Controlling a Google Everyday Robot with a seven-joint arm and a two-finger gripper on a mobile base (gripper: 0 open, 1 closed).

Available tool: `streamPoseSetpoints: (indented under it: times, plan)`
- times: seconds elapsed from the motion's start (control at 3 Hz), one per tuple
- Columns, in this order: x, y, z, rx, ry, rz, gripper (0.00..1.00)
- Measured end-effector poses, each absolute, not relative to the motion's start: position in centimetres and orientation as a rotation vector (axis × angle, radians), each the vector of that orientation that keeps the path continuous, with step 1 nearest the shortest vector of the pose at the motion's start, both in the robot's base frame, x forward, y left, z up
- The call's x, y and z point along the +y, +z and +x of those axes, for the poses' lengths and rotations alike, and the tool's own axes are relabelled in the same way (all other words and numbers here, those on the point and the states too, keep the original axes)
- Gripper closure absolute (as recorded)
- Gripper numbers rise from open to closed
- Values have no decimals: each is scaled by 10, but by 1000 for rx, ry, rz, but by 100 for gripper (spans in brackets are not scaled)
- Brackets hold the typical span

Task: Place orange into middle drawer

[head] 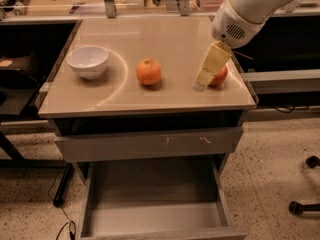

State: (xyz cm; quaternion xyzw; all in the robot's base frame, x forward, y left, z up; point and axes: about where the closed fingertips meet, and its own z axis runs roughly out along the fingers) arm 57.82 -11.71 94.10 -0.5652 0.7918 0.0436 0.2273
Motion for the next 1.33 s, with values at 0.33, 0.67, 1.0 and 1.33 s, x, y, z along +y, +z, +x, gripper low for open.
streamPoseSetpoints:
  times: [0.33,0.67,1.0,1.33]
  plan:
    - [-106,933,582,2147,142,-1566,0]
    - [-63,920,589,2058,221,-1624,0]
    - [-26,915,595,1978,290,-1685,0]
    - [3,915,599,1919,324,-1739,0]
